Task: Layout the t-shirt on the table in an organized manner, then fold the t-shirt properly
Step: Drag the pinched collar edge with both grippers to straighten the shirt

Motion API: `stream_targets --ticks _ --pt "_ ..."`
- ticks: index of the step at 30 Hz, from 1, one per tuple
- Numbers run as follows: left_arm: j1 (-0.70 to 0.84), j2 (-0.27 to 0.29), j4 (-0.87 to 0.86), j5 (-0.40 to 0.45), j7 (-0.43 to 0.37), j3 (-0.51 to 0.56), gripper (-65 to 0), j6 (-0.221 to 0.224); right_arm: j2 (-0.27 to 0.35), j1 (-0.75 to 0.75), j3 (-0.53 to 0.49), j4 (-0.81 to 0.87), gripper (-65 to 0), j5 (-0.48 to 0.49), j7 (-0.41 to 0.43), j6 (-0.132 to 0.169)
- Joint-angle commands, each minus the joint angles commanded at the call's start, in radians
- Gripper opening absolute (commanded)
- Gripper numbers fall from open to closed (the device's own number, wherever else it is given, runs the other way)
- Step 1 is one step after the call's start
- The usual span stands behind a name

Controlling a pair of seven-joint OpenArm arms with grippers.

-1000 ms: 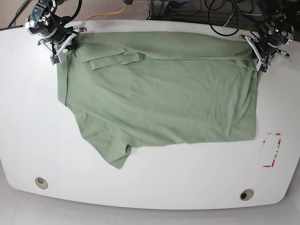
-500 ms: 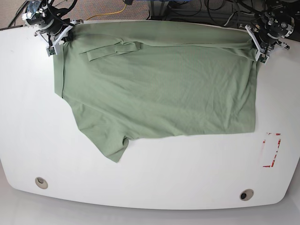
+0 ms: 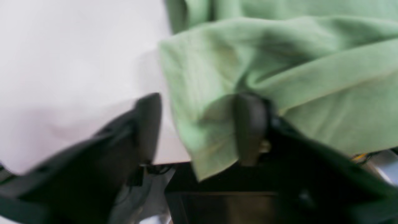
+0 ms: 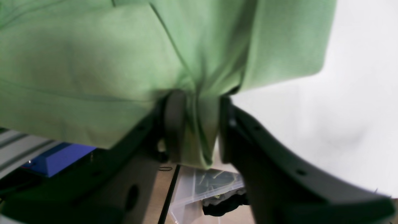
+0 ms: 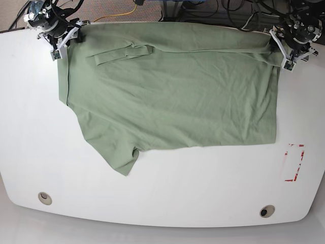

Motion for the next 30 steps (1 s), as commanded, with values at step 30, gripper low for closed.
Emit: stream_targets --ticks 30 --pt "-0.364 -0.049 0.086 0.003 0.089 -0.071 -26.7 0.000 0.069 0.173 0.063 0.180 -14.7 -0.003 -0.049 0.000"
